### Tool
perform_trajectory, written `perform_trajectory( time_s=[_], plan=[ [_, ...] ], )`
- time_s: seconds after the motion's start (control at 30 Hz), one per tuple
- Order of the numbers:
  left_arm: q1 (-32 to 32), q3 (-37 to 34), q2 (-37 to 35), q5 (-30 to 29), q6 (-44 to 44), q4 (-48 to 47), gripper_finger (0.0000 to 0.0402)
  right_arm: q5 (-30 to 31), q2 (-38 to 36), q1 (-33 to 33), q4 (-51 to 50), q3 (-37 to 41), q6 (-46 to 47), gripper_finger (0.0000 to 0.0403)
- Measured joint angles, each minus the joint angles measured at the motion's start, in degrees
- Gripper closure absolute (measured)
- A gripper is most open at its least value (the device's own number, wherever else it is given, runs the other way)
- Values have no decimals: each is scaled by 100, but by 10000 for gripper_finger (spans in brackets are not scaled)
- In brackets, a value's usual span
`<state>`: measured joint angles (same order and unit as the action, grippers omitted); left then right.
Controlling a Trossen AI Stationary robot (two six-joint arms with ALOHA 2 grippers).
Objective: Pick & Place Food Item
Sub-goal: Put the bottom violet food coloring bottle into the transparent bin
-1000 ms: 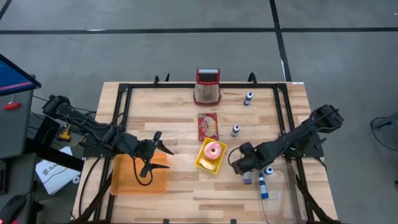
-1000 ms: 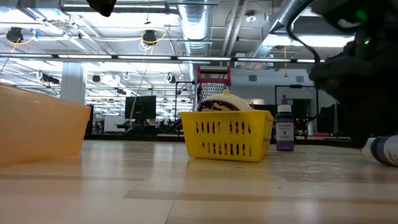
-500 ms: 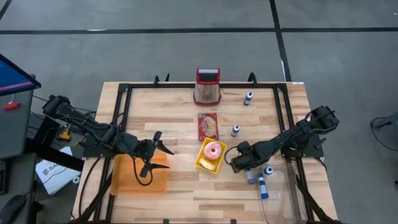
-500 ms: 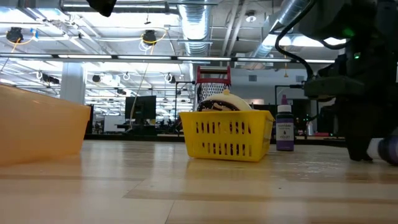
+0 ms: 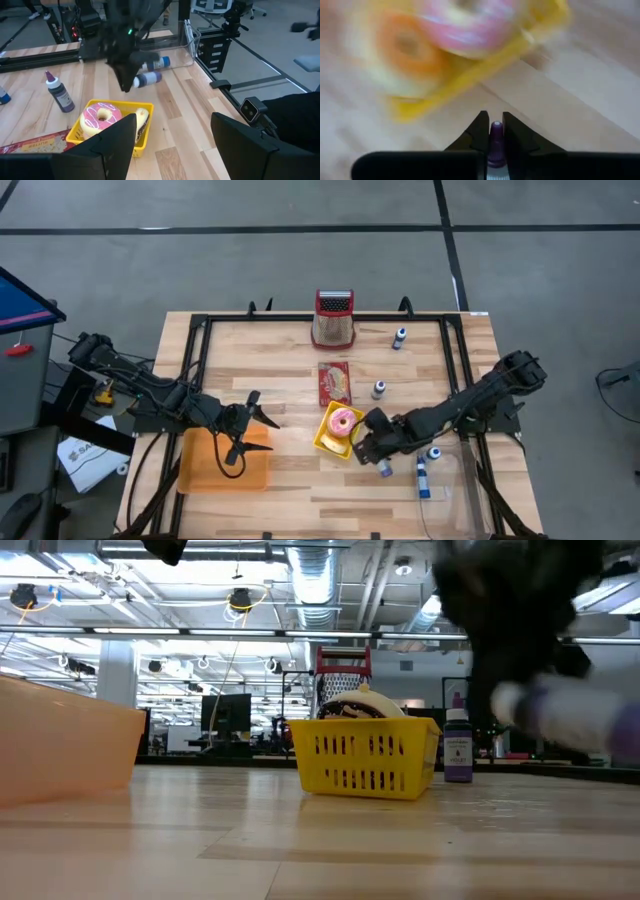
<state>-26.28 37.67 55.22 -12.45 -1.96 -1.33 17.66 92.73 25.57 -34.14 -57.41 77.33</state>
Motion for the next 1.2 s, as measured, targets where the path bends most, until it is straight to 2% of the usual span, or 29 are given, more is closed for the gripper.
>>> perform_trajectory(
  time_s=[0.1, 0.2, 0.27, 0.37, 0.5, 0.67, 0.77, 1.2],
  plan=[
    [0, 0, 0, 1, 0, -2, 151, 472, -2, 248, -277, -723, -293, 378],
    [0, 0, 0, 2, -2, -8, 151, 1129, -7, 691, -1109, -1486, -250, 378],
    [0, 0, 0, 2, -21, -19, 151, 1641, -9, 1106, -1899, -1960, 156, 378],
    [0, 0, 0, 4, -73, -30, 151, 2118, 32, 1817, -3234, -2464, 1357, 378],
    [0, 0, 0, 12, -131, -65, 151, 2053, 36, 2774, -4317, -2495, 3313, 378],
    [-1, 0, 0, 24, -144, -62, 151, 1012, 275, 3598, -5294, -2509, 4728, 378],
    [0, 0, 0, 23, -144, -62, 151, 465, 470, 3814, -5603, -2509, 4943, 379],
    [0, 0, 0, 0, -149, -54, 151, 294, 697, 3842, -5588, -2478, 4936, 380]
  ],
)
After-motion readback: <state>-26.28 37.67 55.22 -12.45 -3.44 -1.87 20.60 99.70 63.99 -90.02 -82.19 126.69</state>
